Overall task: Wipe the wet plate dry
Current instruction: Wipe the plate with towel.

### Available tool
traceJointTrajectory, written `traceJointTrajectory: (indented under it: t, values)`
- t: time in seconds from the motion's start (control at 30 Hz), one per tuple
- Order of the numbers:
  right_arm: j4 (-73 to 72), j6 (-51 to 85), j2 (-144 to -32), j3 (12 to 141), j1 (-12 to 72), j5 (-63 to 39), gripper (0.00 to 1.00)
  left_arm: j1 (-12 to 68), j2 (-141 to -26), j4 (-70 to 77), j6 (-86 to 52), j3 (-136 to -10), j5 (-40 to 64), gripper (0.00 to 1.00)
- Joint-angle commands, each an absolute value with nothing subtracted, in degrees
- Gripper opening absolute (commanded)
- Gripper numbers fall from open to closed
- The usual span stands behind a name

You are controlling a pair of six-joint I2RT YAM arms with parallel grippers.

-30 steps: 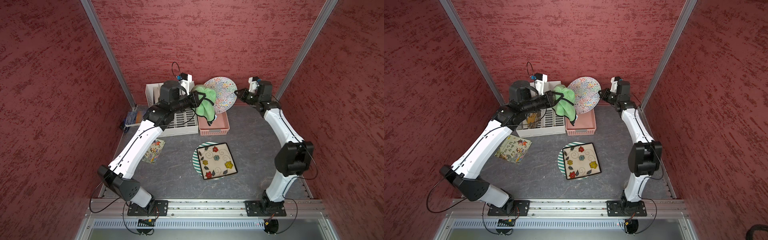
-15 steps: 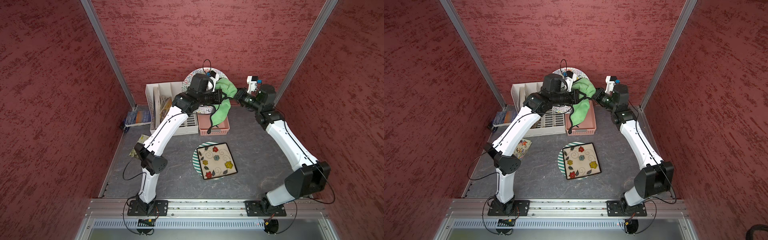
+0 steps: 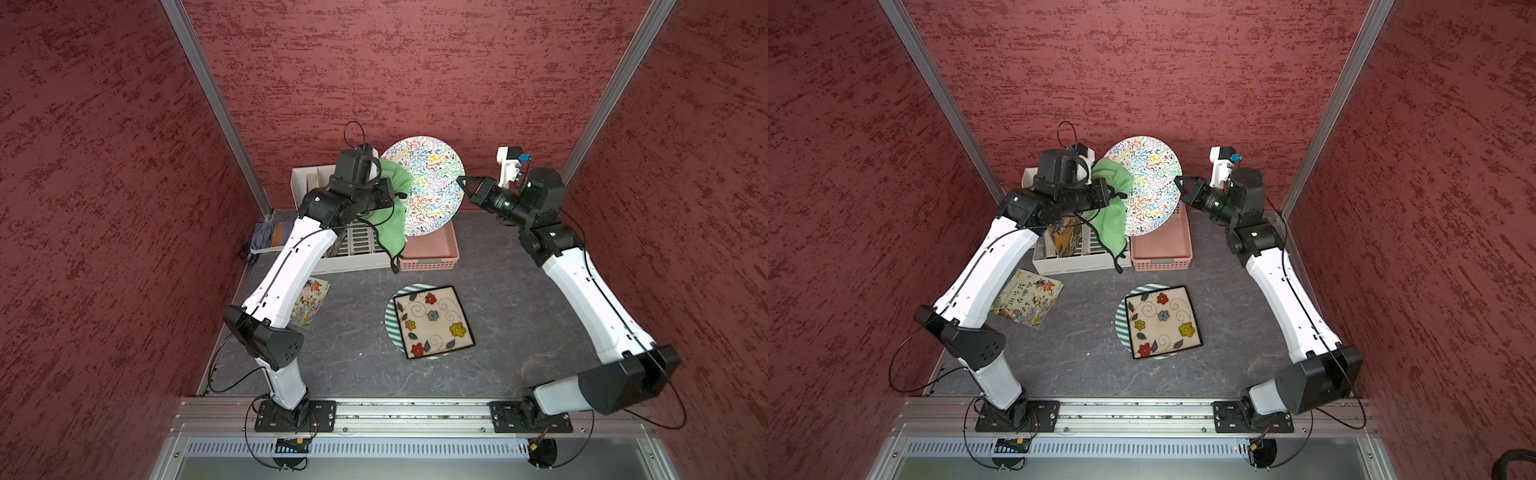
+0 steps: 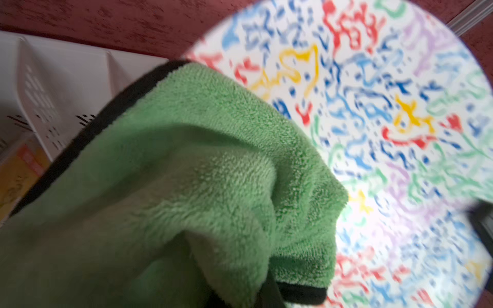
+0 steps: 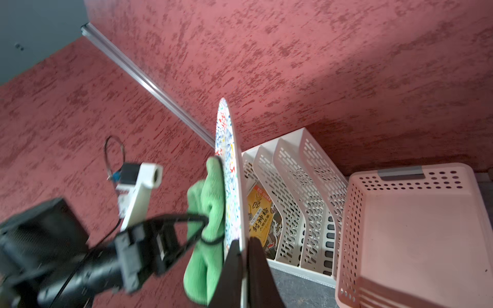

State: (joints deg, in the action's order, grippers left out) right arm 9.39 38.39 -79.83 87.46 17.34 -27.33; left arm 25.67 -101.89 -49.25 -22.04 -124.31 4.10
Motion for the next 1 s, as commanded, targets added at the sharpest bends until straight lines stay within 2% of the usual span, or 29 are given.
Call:
traceJointTrajectory:
  t: [0.0,0.1,0.27,0.4,0.5,0.6,0.73,0.83,0.97]
  values:
    - [3.8,36.72,-75.09,83.68,21.74,-34.67,0.0,25.56,-105.72,-45.17,-16.06,-129.42,13.65,0.0]
    - [1.11,38.1,-75.9,84.9,22.47,-35.37,0.0,27.08,-110.81,-45.9,-15.85,-136.52,24.88,0.0]
    - [0.38,42.1,-80.2,95.2,20.0,-31.54,0.0,31.56,-113.81,-47.19,-16.55,-138.5,31.83,0.0]
    - [-4.02,48.73,-80.75,96.14,15.89,-27.35,0.0,31.59,-108.75,-42.1,-19.49,-130.19,32.55,0.0]
    - [-3.36,47.97,-79.85,95.35,14.51,-27.79,0.0,27.97,-102.54,-39.1,-24.52,-122.44,26.83,0.0]
    - [-2.36,47.07,-79.21,93.35,14.96,-31.47,0.0,25.03,-99.22,-39.76,-25.09,-120.04,22.67,0.0]
    - [-2.4,45.95,-78.99,89.86,19.0,-33.87,0.0,25.64,-101.61,-38.46,-25.27,-125.15,28.29,0.0]
    - [-6.62,50.04,-80.64,89.6,20.28,-33.54,0.0,27.57,-106.78,-40.72,-25.22,-132.89,29.71,0.0]
    - [-11.26,52.79,-85.43,96.25,19.02,-30.61,0.0,28.16,-110.9,-41.37,-27.05,-139.91,28.57,0.0]
